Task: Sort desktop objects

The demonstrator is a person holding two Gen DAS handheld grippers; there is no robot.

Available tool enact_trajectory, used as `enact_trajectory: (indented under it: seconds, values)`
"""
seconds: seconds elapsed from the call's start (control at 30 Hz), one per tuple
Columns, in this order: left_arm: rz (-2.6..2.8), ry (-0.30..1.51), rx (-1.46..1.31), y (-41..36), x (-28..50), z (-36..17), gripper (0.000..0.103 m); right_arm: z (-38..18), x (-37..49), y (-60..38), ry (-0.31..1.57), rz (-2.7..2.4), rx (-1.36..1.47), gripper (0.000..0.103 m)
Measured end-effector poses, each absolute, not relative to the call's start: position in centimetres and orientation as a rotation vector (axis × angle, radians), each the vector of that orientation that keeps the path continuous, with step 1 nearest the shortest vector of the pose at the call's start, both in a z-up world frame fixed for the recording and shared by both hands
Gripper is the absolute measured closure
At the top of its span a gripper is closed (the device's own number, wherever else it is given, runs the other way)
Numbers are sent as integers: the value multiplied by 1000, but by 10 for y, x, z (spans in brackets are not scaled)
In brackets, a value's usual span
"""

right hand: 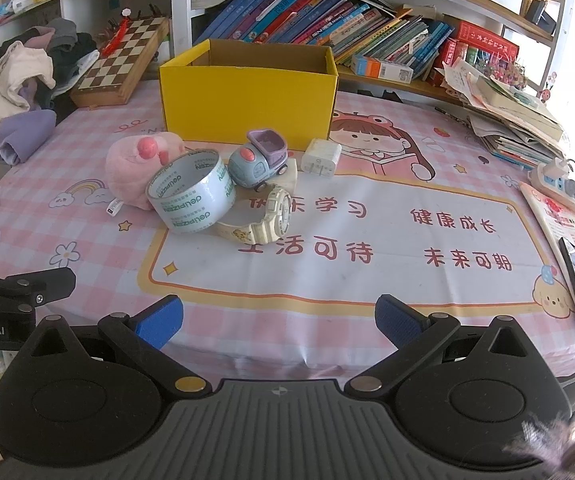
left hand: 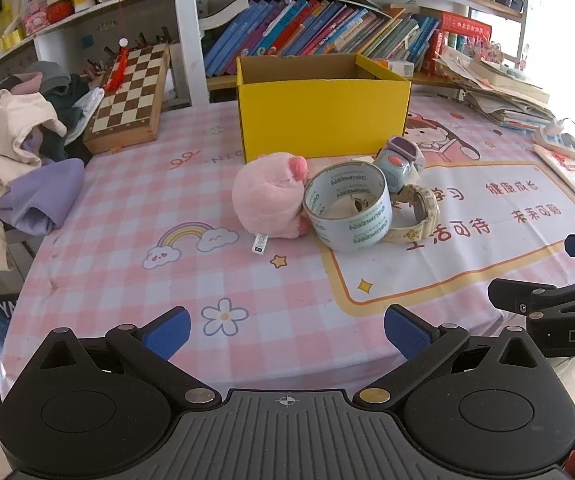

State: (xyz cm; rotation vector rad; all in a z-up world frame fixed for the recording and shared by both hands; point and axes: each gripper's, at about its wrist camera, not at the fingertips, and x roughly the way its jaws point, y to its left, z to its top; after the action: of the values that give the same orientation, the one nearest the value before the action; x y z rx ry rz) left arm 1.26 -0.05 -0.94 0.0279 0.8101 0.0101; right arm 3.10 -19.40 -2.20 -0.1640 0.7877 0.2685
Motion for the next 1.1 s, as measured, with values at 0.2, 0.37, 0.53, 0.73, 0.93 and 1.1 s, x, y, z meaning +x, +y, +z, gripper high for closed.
enact_trajectory:
  seconds: [0.2,0.37,0.53,0.73,0.93,1.1]
  values:
    - [3,810,27,0,12,-9,0,-21,31,-193,785,286,-169,0]
    - [2,811,33,-1,13,-10,0,-21,31,-192,787,289,-170,0]
    - [5,811,30,-1,14,-10,0,-21,31,-193,794,292,-167,0]
    - [-6,806,38,-4,13,-10,0,-21,30,-192,797,304,-168,0]
    - [-8,803,37,-3,12,-9,0,-21,28,-192,798,314,-174,0]
    - [-19,796,32,-2,10,-8,0,-20,28,-192,804,321,-169,0]
